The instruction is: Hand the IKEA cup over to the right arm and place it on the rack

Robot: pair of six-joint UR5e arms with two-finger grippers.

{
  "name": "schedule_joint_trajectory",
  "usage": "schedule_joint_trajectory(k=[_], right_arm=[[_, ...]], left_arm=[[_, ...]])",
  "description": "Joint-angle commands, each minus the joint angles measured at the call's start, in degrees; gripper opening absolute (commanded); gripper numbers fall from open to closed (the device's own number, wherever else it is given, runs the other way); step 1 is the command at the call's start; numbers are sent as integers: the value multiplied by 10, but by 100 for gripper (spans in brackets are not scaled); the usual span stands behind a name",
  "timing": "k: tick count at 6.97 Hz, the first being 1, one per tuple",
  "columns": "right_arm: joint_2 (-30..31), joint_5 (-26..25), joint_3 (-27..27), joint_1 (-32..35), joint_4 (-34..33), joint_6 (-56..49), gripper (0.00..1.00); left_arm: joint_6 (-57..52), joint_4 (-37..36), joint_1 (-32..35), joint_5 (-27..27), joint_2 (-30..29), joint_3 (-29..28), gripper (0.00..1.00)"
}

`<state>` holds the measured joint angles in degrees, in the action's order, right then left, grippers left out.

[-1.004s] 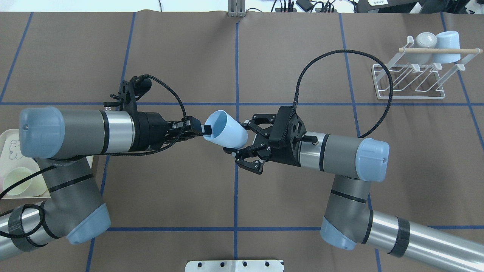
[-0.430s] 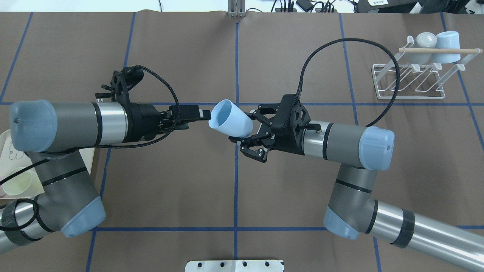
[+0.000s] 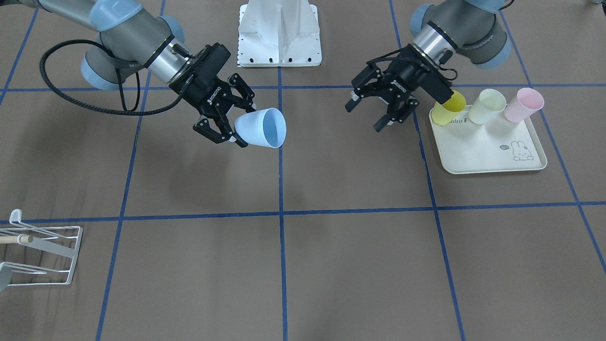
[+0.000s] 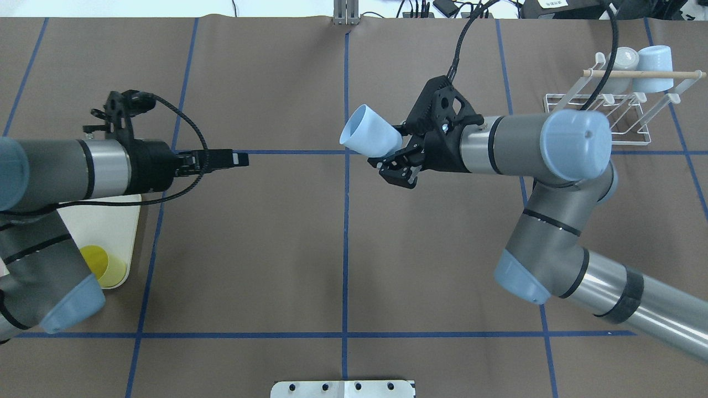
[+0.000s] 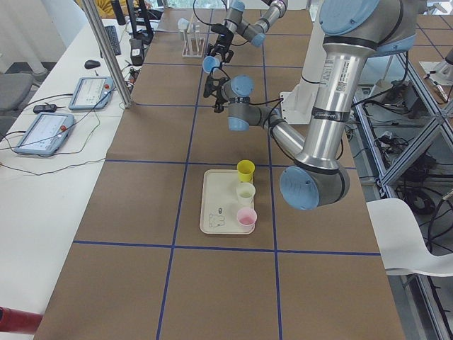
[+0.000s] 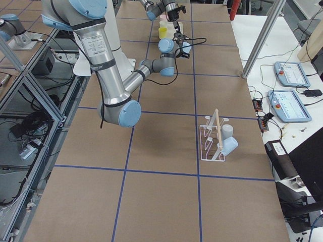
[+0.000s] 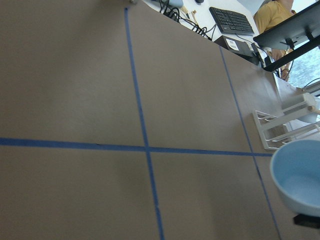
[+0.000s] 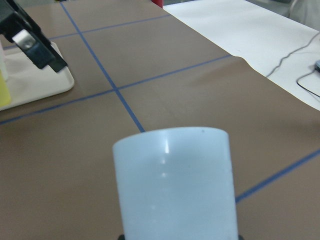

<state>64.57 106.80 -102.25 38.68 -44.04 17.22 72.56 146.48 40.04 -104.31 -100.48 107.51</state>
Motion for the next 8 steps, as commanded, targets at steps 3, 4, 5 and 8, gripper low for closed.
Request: schedule_joint_trajectory(k=[3,4,5,8], right_arm=[[-20,54,-44,154,-337,-245,14],[-50,36,-44,176,-437,-348,13],[-82,-27,-45,202,-520,-474,10],[-70,-253,-17,222,-551,-816,10]], left_arm=[[-330,-157,158,-75,105,79,100],[-416,-158,234,-168,122,76,100],[-468,-157,283,-223,140,73,100],[-465,-155,287,-228,144,70,100]])
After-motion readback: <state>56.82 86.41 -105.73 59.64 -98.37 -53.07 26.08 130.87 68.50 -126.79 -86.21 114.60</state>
